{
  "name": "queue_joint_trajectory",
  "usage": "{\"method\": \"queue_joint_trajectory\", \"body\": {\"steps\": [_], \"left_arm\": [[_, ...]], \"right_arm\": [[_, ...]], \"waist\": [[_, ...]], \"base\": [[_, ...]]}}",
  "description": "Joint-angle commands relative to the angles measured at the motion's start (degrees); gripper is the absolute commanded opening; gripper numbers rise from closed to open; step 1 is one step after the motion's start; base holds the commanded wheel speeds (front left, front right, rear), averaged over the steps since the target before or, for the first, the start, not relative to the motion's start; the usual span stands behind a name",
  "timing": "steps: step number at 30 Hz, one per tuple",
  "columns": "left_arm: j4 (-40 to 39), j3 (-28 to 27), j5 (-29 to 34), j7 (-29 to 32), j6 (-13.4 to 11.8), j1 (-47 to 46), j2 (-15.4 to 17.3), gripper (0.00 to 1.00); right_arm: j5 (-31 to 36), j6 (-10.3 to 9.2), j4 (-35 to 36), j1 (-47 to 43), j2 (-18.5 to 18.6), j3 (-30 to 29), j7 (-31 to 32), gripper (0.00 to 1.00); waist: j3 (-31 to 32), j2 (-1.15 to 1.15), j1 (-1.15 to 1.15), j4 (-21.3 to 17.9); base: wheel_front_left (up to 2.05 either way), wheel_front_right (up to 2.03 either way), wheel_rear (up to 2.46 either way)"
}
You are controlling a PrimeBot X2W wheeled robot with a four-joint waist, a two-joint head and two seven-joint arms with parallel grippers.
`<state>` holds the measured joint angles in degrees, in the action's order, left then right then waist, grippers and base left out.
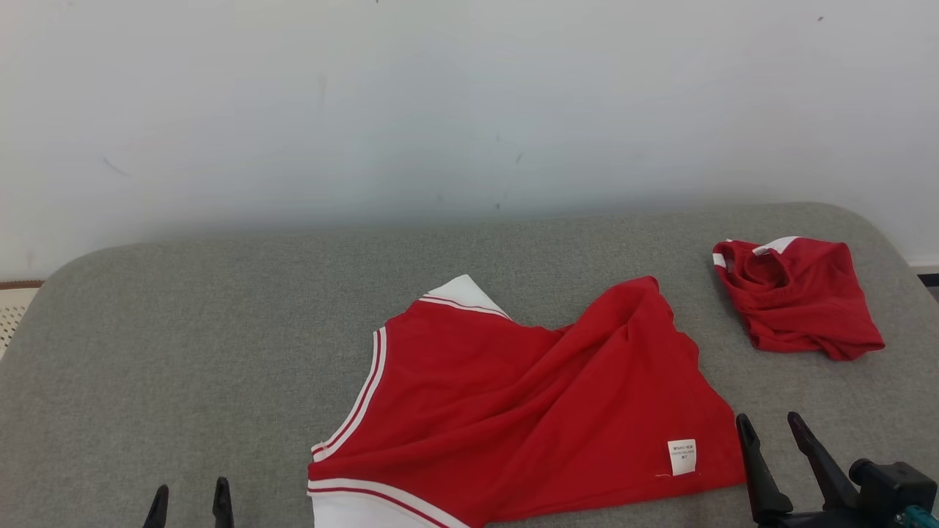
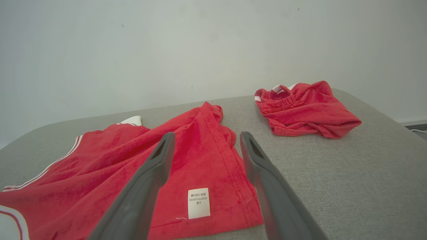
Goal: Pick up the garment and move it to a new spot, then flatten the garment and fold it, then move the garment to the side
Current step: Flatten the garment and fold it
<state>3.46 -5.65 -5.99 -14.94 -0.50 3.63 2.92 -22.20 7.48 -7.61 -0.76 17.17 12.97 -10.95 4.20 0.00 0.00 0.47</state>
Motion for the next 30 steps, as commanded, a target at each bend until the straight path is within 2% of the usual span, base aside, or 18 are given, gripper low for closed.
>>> {"method": "queue_joint_trajectory", "body": {"steps": [1,30], "left_arm": [[0.01,-0.07,0.45,-0.24,0.22,0.51,0.1,1.0],[0.24,0.03,0.84,-0.24,0.3,0.42,0.06,1.0]], "right_arm": [[-0.41,0.03,0.09,0.27,0.5,0.25,-0.36,1.0],[-0.69,0.03,-0.74,0.69,0.84,0.64,-0.62,1.0]], "waist": [[-0.02,0.0,0.0,0.0],[0.13,0.0,0.0,0.05]], "base": [[0.0,0.0,0.0],[0.0,0.0,0.0]]}}
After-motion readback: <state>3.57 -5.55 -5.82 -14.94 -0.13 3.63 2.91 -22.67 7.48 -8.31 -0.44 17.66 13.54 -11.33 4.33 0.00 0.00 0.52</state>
